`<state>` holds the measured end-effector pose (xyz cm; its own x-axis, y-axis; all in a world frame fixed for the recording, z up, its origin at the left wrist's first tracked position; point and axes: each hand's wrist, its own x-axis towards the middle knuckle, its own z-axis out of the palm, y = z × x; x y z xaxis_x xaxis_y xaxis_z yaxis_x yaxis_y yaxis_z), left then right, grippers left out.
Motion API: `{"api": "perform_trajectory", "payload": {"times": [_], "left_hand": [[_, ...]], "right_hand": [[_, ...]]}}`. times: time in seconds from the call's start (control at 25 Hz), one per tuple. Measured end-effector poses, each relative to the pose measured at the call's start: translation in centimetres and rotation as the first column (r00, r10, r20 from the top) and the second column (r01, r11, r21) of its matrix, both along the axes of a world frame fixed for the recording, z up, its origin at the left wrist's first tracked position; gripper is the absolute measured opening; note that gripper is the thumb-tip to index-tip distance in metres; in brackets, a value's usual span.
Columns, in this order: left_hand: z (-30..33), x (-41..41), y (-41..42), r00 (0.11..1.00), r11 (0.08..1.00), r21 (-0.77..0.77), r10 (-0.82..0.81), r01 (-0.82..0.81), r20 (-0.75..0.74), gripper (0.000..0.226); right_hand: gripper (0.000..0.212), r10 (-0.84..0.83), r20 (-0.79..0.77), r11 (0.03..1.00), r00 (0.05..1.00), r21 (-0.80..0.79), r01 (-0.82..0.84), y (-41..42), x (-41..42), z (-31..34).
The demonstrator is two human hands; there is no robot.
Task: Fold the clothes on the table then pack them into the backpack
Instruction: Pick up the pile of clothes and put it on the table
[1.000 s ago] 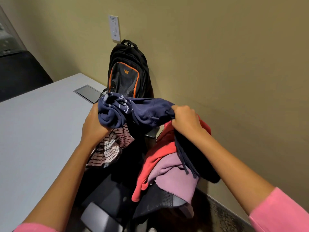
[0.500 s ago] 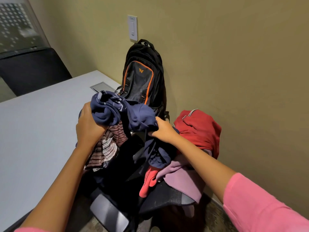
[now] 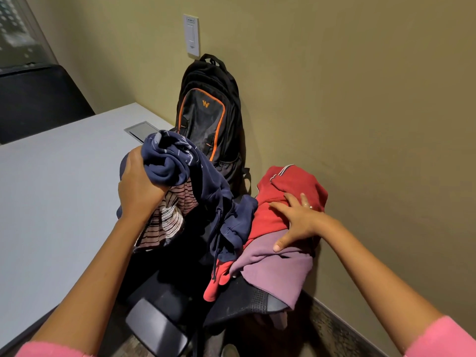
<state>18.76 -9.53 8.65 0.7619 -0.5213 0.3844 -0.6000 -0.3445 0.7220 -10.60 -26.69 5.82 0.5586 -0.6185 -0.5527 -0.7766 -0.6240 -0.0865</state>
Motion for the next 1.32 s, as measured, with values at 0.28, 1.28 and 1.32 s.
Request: {"api": "perform_trajectory", "payload": {"times": [0.28, 1.28, 1.32], "left_hand": [[-0.8, -1.9, -0.7, 0.995, 0.993, 0.06, -0.098, 0.099, -0.007, 0.043], [-3.8, 0.3, -4.8, 0.67, 0.881, 0.278, -0.472, 0.383, 0.573, 0.055], [-3.2, 0.8, -4.7, 0.667, 0.897, 0.244, -0.439, 0.369, 0.602, 0.056]], "right_hand": [[0.084, 0.182, -0.084, 0.961, 0.98, -0.195, -0.196, 0.9, 1.0, -0.3], [0.02, 0.859, 0.47, 0.45, 0.205, -0.882, 0.139, -3.7, 11.6, 10.6], [0.021, 0.887, 0.441, 0.428, 0.139, -0.897, 0.111, -3.5, 13.0, 11.2]]}}
